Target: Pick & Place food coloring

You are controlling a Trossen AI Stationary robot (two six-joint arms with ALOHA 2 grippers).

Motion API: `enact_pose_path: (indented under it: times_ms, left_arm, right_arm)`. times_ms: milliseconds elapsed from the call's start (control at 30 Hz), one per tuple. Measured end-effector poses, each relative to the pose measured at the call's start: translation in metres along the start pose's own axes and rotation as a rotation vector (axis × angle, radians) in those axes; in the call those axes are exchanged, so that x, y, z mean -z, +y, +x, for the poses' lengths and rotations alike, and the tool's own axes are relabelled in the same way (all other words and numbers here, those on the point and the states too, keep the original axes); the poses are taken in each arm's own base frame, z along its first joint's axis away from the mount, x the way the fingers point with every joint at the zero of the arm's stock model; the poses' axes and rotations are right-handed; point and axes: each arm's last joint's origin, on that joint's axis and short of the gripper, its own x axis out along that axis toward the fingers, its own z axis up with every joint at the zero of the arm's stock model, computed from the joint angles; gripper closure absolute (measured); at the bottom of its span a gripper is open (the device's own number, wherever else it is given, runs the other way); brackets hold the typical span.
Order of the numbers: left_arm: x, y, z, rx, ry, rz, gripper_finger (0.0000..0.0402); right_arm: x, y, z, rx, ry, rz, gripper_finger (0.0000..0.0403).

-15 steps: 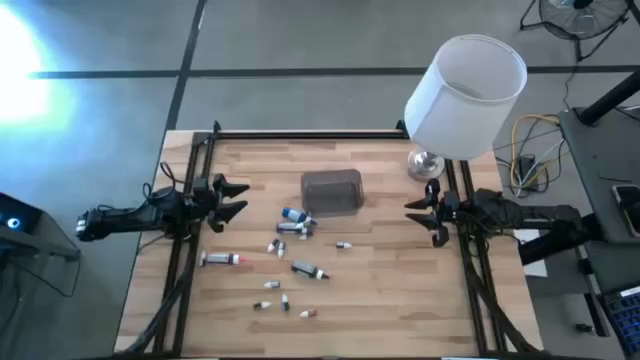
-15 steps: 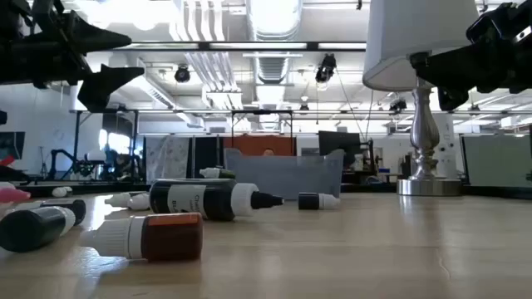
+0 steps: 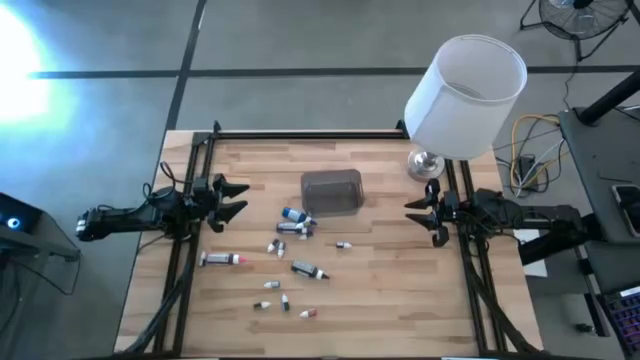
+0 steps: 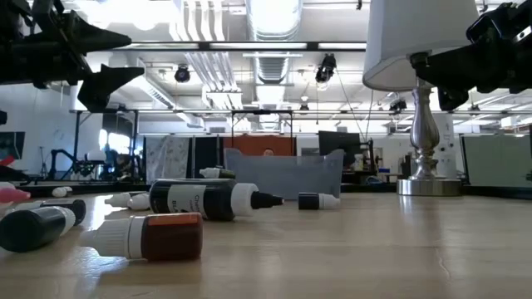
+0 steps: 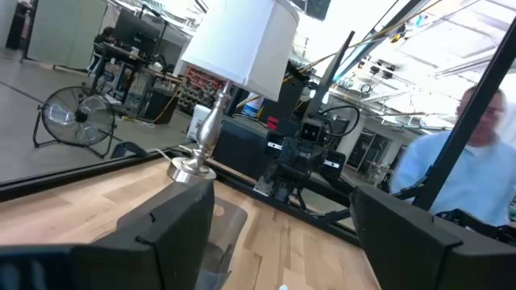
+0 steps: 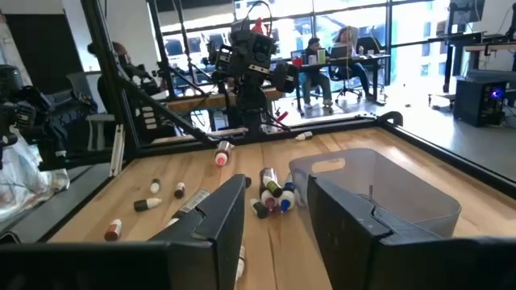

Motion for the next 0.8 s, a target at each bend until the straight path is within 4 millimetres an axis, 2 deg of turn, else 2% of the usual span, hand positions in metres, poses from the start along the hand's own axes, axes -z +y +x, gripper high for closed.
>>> enact_pose_path:
  times_ms: [500, 567, 633, 700, 800]
  left_arm:
    - [0.000, 0.000, 0.000, 0.000, 0.000, 0.000, 0.0134]
    - [0.000, 0.000, 0.000, 0.000, 0.000, 0.000, 0.0134]
    - [0.000, 0.000, 0.000, 0.000, 0.000, 0.000, 0.0134]
    - [0.000, 0.000, 0.000, 0.000, 0.000, 0.000, 0.0134]
    - [0.000, 0.000, 0.000, 0.000, 0.000, 0.000, 0.0134]
  right_arm:
    - [-0.001, 0.000, 0.000, -0.002, -0.012, 0.020, 0.0283]
    - [-0.002, 0.001, 0.000, -0.030, -0.010, 0.138, 0.0282]
    - [-0.001, 0.004, 0.000, -0.130, 0.029, 0.298, 0.0280]
    - [0.002, 0.008, 0.001, -0.237, 0.112, 0.441, 0.0279]
    - [0.013, 0.011, 0.007, -0.241, 0.279, 0.531, 0.0278]
